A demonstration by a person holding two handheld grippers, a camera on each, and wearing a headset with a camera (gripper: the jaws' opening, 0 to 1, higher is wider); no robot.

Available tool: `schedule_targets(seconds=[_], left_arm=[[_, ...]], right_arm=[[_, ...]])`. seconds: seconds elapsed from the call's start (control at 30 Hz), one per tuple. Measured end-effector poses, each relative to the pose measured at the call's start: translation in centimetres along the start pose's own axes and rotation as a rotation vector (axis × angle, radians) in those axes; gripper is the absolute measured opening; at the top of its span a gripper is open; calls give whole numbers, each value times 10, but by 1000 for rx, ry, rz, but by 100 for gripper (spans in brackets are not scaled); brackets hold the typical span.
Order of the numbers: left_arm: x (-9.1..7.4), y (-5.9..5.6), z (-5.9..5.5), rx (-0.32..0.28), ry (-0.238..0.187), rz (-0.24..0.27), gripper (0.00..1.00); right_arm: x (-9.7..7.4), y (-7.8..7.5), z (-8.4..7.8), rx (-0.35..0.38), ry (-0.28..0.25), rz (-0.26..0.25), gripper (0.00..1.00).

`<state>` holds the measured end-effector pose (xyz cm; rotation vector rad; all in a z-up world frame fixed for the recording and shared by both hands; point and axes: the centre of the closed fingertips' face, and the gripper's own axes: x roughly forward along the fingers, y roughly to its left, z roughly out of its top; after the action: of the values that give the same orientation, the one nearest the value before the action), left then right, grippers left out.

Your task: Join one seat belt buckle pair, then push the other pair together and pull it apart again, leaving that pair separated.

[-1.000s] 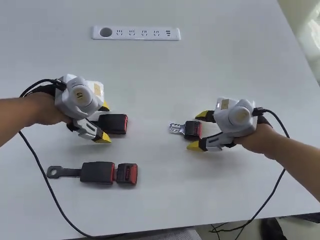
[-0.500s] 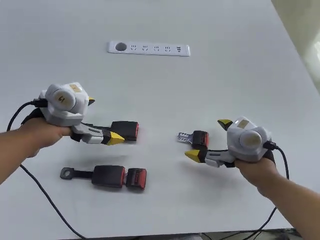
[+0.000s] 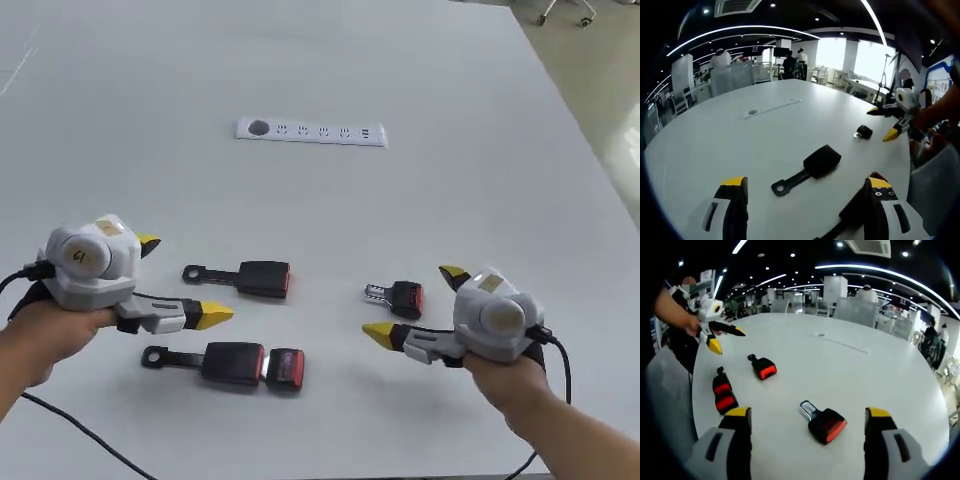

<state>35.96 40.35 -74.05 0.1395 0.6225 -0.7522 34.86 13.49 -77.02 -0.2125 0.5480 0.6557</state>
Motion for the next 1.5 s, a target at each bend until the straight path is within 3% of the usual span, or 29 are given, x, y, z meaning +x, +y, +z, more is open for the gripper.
schedule_targets(seconds=[0.3,0.47,0.53,0.83,1.1,1.5], left_arm=[[-37,-6,-9,-7,-41,15,100],[-52,-17,-22,21,-23,8,100],[-62,-22,-24,29,-36,6,100],[-94,-29,-39,-9,-62,29,99],[-102,-39,-47,-2,-60,27,99],[-110,-37,-39,-11,-97,51,98]], right_arm=[[-17,23,-1,12,-26,-8,100],[-30,37,-2,3,-36,-6,100],[-36,41,-3,8,-41,-8,100],[-60,63,-10,19,-56,-20,100],[-68,75,-13,10,-56,-15,100],[-72,83,-9,9,-73,-11,100]])
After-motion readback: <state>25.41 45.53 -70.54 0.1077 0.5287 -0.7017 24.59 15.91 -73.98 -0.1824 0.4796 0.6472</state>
